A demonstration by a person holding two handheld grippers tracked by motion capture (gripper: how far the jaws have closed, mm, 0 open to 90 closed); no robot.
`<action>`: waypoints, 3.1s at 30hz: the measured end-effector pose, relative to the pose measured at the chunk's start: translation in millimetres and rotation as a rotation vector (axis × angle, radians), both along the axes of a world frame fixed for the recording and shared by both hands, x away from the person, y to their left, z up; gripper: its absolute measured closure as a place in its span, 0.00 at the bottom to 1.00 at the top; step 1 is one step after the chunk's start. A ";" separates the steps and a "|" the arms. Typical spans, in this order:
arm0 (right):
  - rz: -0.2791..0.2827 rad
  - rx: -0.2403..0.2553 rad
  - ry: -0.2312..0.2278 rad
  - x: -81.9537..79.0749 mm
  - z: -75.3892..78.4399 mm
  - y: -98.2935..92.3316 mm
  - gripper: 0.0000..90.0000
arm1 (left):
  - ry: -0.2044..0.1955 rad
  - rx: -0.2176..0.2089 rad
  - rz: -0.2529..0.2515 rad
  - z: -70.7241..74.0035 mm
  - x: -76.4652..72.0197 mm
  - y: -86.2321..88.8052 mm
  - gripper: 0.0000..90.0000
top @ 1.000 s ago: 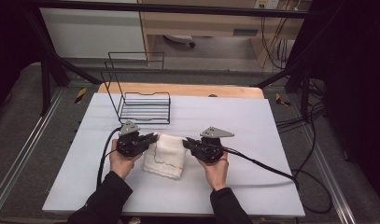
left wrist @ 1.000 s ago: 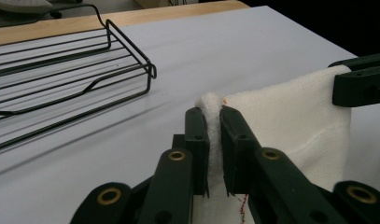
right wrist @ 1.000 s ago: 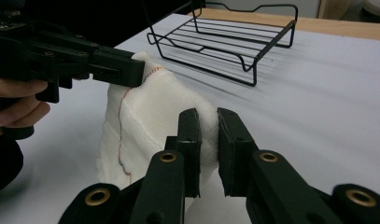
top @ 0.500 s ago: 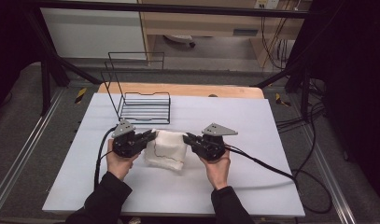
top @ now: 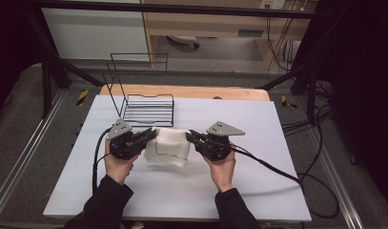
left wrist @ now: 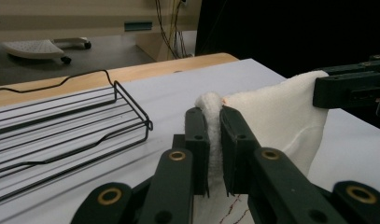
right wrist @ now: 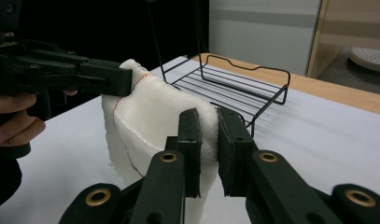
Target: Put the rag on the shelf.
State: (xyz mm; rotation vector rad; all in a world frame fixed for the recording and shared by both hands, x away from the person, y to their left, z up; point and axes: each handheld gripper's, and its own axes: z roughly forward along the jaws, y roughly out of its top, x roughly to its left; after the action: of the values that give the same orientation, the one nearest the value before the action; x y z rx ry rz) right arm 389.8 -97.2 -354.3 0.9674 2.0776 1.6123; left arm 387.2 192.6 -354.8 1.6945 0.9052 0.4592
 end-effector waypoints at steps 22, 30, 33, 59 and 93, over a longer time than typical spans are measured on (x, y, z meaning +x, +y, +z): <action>-0.003 0.031 -0.089 -1.9 29.3 7.5 0.90 | -0.085 -0.043 0.027 27.9 -5.8 7.1 0.91; -0.010 0.044 -0.124 -1.1 42.1 10.4 0.90 | -0.119 -0.056 0.035 41.6 -5.4 9.2 0.91; -0.017 0.048 -0.142 -0.5 47.4 12.0 0.90 | -0.131 -0.063 0.041 45.5 -4.9 10.1 0.91; -0.027 0.061 -0.242 12.2 86.1 33.5 0.90 | -0.205 -0.103 0.090 76.6 7.4 26.8 0.91; -0.053 0.090 -0.347 31.5 135.9 59.1 0.90 | -0.302 -0.147 0.146 122.2 25.1 44.1 0.91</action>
State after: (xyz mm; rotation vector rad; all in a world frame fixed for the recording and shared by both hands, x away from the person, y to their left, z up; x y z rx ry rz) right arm 421.2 -38.1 -218.4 0.7024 1.7465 1.7182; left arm 412.3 236.8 -232.6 1.3860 0.8212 0.7093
